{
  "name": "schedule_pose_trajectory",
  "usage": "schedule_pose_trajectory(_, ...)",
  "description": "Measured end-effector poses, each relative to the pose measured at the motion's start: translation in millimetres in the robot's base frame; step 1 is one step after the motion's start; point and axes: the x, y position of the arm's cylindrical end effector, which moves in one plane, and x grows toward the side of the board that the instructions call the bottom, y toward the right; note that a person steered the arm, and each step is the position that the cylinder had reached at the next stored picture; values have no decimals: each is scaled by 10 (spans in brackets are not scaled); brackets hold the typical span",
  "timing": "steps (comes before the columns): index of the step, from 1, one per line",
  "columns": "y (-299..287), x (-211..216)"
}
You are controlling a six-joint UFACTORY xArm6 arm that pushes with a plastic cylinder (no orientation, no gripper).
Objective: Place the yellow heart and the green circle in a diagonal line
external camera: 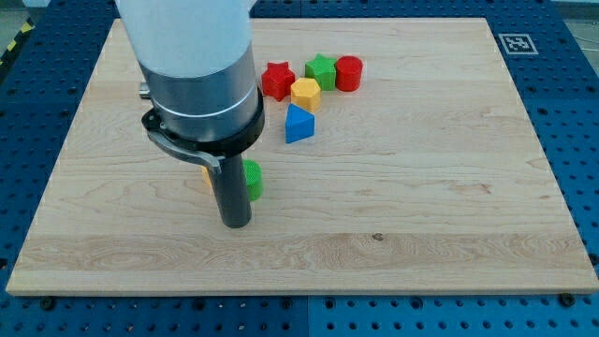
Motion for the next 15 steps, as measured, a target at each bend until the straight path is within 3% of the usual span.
schedule_pose_trajectory(4,0,-520)
schedule_pose_trajectory(6,0,-585)
schedule_pose_trajectory(10,-213,-148)
schedule_pose_trajectory(15,-368,-990)
